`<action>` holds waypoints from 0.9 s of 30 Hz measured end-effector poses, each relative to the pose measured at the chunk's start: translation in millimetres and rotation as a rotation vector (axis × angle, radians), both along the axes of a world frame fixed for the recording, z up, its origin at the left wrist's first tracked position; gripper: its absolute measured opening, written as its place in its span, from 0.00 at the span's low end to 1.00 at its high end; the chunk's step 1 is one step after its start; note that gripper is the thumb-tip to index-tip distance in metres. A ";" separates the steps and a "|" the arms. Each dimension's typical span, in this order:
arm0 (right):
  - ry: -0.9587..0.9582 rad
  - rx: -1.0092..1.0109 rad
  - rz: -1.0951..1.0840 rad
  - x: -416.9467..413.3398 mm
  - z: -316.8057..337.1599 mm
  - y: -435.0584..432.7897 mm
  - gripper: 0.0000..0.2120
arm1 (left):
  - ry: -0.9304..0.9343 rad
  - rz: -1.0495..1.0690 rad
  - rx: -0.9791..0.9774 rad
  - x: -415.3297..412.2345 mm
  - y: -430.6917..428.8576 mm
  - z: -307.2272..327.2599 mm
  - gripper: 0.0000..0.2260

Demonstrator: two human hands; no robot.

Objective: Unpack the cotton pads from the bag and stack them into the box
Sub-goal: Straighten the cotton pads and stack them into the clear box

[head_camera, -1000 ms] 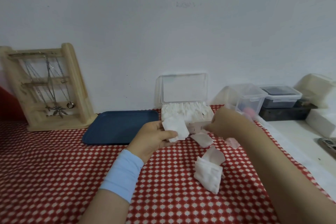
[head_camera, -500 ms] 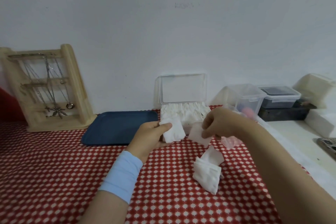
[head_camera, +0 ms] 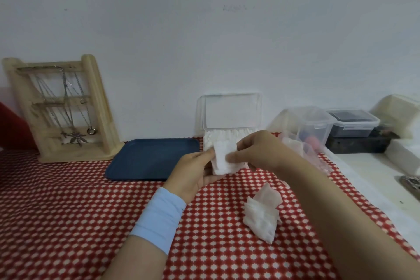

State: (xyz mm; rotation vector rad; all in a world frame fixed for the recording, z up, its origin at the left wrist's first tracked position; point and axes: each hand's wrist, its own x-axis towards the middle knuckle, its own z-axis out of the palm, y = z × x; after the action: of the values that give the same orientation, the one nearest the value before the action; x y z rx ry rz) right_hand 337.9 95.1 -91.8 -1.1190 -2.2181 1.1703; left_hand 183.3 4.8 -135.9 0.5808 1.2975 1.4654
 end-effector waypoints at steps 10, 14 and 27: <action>-0.137 0.103 -0.020 -1.4 -1.3 0.3 0.13 | 0.035 -0.107 0.004 -0.3 -0.6 2.3 0.21; -0.107 0.049 0.008 2.9 0.1 0.1 0.26 | 0.199 -0.160 0.024 -2.3 -3.6 0.2 0.14; -0.022 0.015 0.108 26.5 33.5 31.9 0.07 | 0.602 -0.082 0.030 10.1 18.8 44.3 0.25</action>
State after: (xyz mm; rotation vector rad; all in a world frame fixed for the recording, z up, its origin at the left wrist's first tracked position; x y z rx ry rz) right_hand 364.5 127.0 -58.3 -1.0218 -2.3254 1.1881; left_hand 193.4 23.5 -91.6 1.1417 1.6838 1.2862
